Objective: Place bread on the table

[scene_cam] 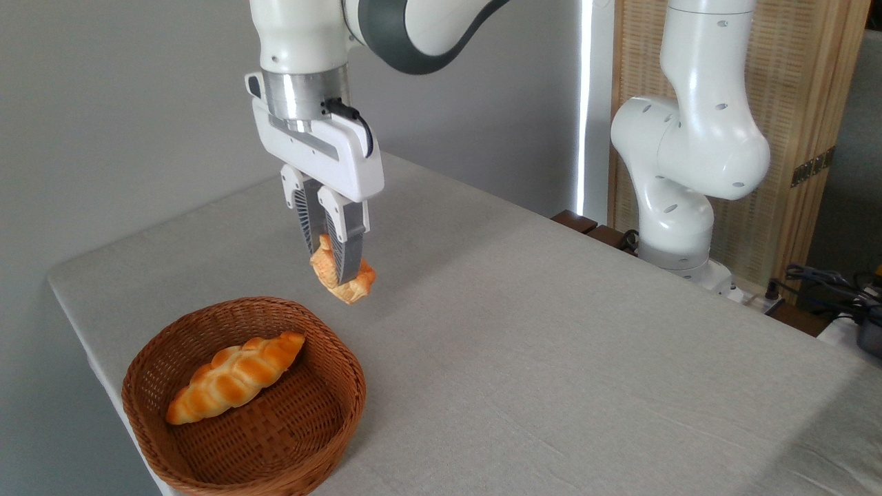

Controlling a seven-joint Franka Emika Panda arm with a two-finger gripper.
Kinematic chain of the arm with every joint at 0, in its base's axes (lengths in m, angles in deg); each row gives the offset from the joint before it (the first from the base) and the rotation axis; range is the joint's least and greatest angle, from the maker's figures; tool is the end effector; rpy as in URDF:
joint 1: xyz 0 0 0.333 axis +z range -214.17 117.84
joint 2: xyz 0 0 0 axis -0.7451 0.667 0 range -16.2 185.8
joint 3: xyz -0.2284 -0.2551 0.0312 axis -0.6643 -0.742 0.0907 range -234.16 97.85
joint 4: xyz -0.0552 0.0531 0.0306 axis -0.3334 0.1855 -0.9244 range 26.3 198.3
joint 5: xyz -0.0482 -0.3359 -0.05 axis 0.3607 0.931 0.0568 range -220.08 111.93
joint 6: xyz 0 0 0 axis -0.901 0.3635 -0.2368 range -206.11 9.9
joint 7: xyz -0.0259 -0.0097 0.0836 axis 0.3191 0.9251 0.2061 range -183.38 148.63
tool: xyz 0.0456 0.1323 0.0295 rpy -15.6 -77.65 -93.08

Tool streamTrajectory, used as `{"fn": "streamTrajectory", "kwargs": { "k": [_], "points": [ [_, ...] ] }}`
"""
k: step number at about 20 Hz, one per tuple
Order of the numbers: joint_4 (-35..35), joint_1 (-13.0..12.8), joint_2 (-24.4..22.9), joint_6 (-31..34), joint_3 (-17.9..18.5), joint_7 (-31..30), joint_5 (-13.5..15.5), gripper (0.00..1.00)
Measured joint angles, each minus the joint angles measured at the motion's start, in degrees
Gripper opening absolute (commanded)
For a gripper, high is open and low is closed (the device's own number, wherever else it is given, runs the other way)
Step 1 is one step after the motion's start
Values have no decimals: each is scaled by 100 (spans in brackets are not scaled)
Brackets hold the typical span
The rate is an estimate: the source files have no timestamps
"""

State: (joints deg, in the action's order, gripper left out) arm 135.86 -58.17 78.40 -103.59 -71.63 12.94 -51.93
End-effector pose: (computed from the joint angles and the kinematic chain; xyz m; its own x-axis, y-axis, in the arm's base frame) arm 0.4726 -0.1183 0.5303 0.7267 -0.6804 0.0944 -0.6819 -0.7312 -0.0215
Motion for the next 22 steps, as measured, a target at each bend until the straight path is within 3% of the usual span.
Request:
{"fn": "streamTrajectory", "kwargs": {
  "k": [1, 9, 22],
  "points": [
    [81, -72, -3, 0, 0, 0, 0, 100],
    [322, -514, 297, -23, -2, -2, 7, 100],
    [71, -522, 196, -59, 39, -3, 7, 100]
  ]
}}
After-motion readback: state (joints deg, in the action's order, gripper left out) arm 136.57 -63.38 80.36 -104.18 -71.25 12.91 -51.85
